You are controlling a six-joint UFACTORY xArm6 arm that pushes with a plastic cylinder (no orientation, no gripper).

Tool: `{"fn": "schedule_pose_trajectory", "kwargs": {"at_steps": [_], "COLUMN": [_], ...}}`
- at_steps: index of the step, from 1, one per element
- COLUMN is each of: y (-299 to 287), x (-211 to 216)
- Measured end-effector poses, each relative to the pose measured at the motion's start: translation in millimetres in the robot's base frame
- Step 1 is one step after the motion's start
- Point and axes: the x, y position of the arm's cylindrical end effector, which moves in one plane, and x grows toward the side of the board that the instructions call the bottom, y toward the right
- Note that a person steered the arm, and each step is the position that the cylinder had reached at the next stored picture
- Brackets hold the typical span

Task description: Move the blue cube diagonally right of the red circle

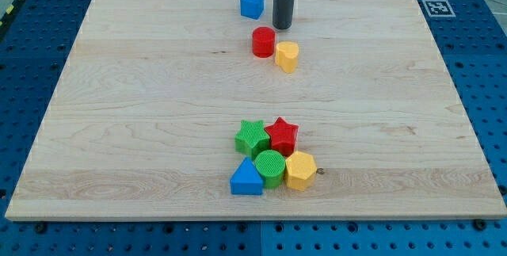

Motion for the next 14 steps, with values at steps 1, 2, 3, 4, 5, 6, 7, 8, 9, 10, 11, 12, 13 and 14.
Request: {"fn": "schedule_pose_trajectory", "kwargs": {"at_steps": [1, 2, 3, 4, 5, 6, 7, 8, 9, 10, 11, 12, 13, 14], "y": [0, 0, 0, 0, 0, -2, -9, -24, -50, -58, -97, -126, -134, -114], "x": [-9, -24, -24, -34, -39, -44, -57, -59, -73, -90, -90, -90, -83, -70]}}
